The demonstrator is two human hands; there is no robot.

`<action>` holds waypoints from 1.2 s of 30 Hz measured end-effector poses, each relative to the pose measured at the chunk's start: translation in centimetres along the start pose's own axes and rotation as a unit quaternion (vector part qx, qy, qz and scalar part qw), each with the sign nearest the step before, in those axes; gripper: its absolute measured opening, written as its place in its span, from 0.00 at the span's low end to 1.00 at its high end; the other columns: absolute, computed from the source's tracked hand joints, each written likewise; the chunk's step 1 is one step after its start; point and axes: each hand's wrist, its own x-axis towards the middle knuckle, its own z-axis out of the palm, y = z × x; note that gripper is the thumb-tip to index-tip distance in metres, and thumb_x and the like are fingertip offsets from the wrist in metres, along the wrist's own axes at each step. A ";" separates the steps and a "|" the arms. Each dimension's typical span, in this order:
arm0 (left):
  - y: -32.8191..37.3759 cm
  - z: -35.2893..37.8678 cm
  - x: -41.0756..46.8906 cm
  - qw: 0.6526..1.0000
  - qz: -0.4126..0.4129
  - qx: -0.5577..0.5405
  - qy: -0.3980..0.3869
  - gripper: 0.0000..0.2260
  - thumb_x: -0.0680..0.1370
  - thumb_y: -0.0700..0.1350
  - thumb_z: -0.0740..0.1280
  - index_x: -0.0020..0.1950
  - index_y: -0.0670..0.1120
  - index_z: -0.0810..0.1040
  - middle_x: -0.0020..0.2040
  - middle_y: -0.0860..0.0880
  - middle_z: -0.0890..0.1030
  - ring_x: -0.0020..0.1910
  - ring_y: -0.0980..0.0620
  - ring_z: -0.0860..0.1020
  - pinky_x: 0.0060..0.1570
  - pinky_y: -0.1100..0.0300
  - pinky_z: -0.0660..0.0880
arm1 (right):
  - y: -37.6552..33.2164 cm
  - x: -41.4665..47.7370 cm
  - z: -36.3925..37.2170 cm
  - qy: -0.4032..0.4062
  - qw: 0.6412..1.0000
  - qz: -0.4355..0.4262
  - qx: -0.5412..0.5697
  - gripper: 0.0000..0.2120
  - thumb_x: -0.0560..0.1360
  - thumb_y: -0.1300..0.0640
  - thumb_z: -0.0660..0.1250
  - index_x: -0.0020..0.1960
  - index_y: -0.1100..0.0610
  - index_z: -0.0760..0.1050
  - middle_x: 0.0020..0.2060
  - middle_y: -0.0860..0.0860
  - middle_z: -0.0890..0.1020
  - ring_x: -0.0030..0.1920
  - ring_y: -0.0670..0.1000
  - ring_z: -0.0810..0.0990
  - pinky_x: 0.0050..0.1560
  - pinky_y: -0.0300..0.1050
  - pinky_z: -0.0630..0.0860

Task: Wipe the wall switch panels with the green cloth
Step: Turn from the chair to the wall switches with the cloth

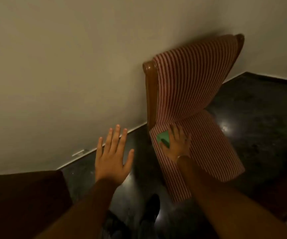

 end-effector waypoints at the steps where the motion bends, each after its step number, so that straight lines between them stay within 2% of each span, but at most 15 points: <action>1: 0.1 0.8 0.6 1.000 -0.004 0.006 -0.011 0.34 0.88 0.63 0.51 0.91 0.51 0.49 0.91 0.49 0.47 0.90 0.47 0.45 0.87 0.45 0.40 | 0.2 1.0 0.8 -0.017 1.000 -0.006 -0.021 0.42 0.84 0.32 0.55 0.87 0.50 0.41 0.87 0.51 0.40 0.86 0.61 0.39 0.83 0.72 0.43; 5: -0.1 4.0 2.4 0.998 -0.023 0.042 -0.045 0.34 0.88 0.64 0.49 0.91 0.53 0.44 0.91 0.50 0.41 0.89 0.50 0.40 0.87 0.46 0.36 | 0.9 5.1 3.0 -0.089 0.995 -0.001 -0.037 0.41 0.82 0.30 0.57 0.87 0.43 0.42 0.86 0.51 0.36 0.85 0.67 0.37 0.79 0.76 0.41; 9: -1.0 6.3 1.8 0.998 -0.014 0.046 -0.052 0.34 0.88 0.64 0.50 0.91 0.52 0.46 0.91 0.49 0.45 0.89 0.48 0.43 0.86 0.45 0.37 | 2.0 7.4 5.2 -0.157 0.986 -0.002 -0.065 0.42 0.81 0.30 0.61 0.86 0.37 0.41 0.85 0.51 0.35 0.84 0.70 0.39 0.78 0.81 0.47; 14: -2.0 7.7 -0.1 0.997 -0.002 0.050 -0.062 0.34 0.88 0.63 0.55 0.91 0.50 0.51 0.91 0.48 0.49 0.90 0.47 0.46 0.87 0.46 0.38 | 2.5 8.3 6.5 -0.150 0.982 -0.013 -0.114 0.45 0.80 0.32 0.65 0.85 0.35 0.39 0.84 0.53 0.37 0.82 0.74 0.45 0.75 0.81 0.57; 18: -3.0 7.4 -1.2 0.996 -0.002 0.065 -0.064 0.34 0.88 0.63 0.54 0.91 0.50 0.52 0.91 0.48 0.49 0.90 0.47 0.47 0.87 0.44 0.42 | 2.1 8.1 5.9 -0.151 0.981 -0.012 -0.120 0.40 0.82 0.40 0.67 0.85 0.38 0.47 0.83 0.56 0.47 0.81 0.72 0.52 0.76 0.78 0.61; 21: -3.4 5.3 -1.3 0.996 -0.013 0.072 -0.053 0.34 0.88 0.63 0.54 0.91 0.50 0.53 0.91 0.49 0.49 0.90 0.48 0.46 0.87 0.47 0.39 | 1.3 6.4 5.1 -0.122 0.985 -0.014 -0.120 0.37 0.81 0.44 0.68 0.84 0.40 0.52 0.81 0.56 0.51 0.79 0.70 0.56 0.76 0.73 0.64; 25: -3.7 -0.1 -1.4 0.998 -0.026 0.055 -0.014 0.33 0.86 0.61 0.58 0.90 0.50 0.60 0.90 0.49 0.55 0.89 0.47 0.54 0.87 0.47 0.43 | -1.5 1.8 3.3 -0.040 0.993 -0.049 -0.104 0.38 0.80 0.39 0.66 0.84 0.35 0.51 0.80 0.53 0.57 0.74 0.64 0.64 0.72 0.61 0.71; 27: -3.7 -3.4 -1.4 0.998 -0.025 0.058 0.016 0.34 0.85 0.61 0.60 0.89 0.50 0.60 0.90 0.49 0.55 0.89 0.47 0.56 0.87 0.48 0.45 | -4.0 -0.8 1.6 0.031 0.995 -0.071 -0.063 0.44 0.73 0.39 0.75 0.84 0.42 0.60 0.75 0.56 0.68 0.64 0.63 0.73 0.65 0.59 0.76; 28: -3.7 -5.2 -1.3 0.997 -0.024 0.062 0.036 0.34 0.85 0.61 0.61 0.90 0.51 0.60 0.90 0.49 0.55 0.88 0.47 0.56 0.86 0.48 0.48 | -5.3 -2.1 0.6 0.068 0.994 -0.080 -0.031 0.45 0.67 0.41 0.79 0.81 0.50 0.69 0.69 0.60 0.75 0.57 0.65 0.78 0.59 0.60 0.78; 29: -3.7 -7.0 -1.4 0.997 -0.026 0.055 0.051 0.35 0.85 0.61 0.61 0.90 0.51 0.59 0.90 0.49 0.55 0.88 0.47 0.56 0.85 0.48 0.51 | -6.8 -3.3 -0.1 0.113 0.990 -0.082 0.008 0.42 0.64 0.42 0.79 0.74 0.57 0.77 0.62 0.62 0.80 0.49 0.66 0.80 0.52 0.61 0.80; 31: -4.0 -10.7 -0.9 0.993 -0.030 0.067 0.093 0.36 0.85 0.62 0.62 0.90 0.52 0.57 0.90 0.50 0.55 0.88 0.47 0.56 0.83 0.48 0.56 | -10.4 -5.4 -3.2 0.138 0.982 -0.080 0.104 0.30 0.71 0.38 0.67 0.55 0.64 0.84 0.47 0.63 0.83 0.37 0.63 0.82 0.41 0.59 0.80; 33: -4.7 -15.8 -0.8 0.987 -0.033 0.078 0.139 0.36 0.85 0.63 0.62 0.90 0.53 0.56 0.90 0.50 0.55 0.88 0.47 0.57 0.82 0.49 0.58 | -15.8 -7.7 -8.7 0.195 0.954 -0.153 0.166 0.42 0.78 0.25 0.51 0.38 0.62 0.82 0.32 0.57 0.81 0.26 0.57 0.80 0.28 0.49 0.78; 34: -5.0 -18.2 -0.8 0.981 -0.039 0.089 0.169 0.37 0.85 0.63 0.62 0.90 0.53 0.56 0.90 0.50 0.55 0.88 0.47 0.57 0.82 0.49 0.58 | -18.2 -8.9 -11.5 0.230 0.939 -0.157 0.202 0.51 0.74 0.19 0.41 0.36 0.61 0.81 0.29 0.54 0.80 0.25 0.55 0.80 0.26 0.45 0.77; 35: -5.3 -20.8 -0.6 0.974 -0.045 0.102 0.195 0.37 0.84 0.63 0.62 0.90 0.53 0.56 0.90 0.50 0.55 0.88 0.47 0.56 0.83 0.49 0.56 | -20.8 -10.3 -14.5 0.265 0.924 -0.157 0.227 0.57 0.69 0.15 0.35 0.37 0.61 0.82 0.31 0.54 0.82 0.28 0.56 0.83 0.29 0.43 0.79; 36: -5.8 -23.3 -0.7 0.969 -0.054 0.112 0.212 0.37 0.84 0.63 0.62 0.90 0.54 0.56 0.90 0.50 0.55 0.88 0.47 0.56 0.83 0.49 0.54 | -23.0 -11.7 -17.3 0.290 0.908 -0.167 0.251 0.58 0.68 0.13 0.37 0.41 0.62 0.83 0.35 0.56 0.84 0.33 0.59 0.85 0.35 0.46 0.82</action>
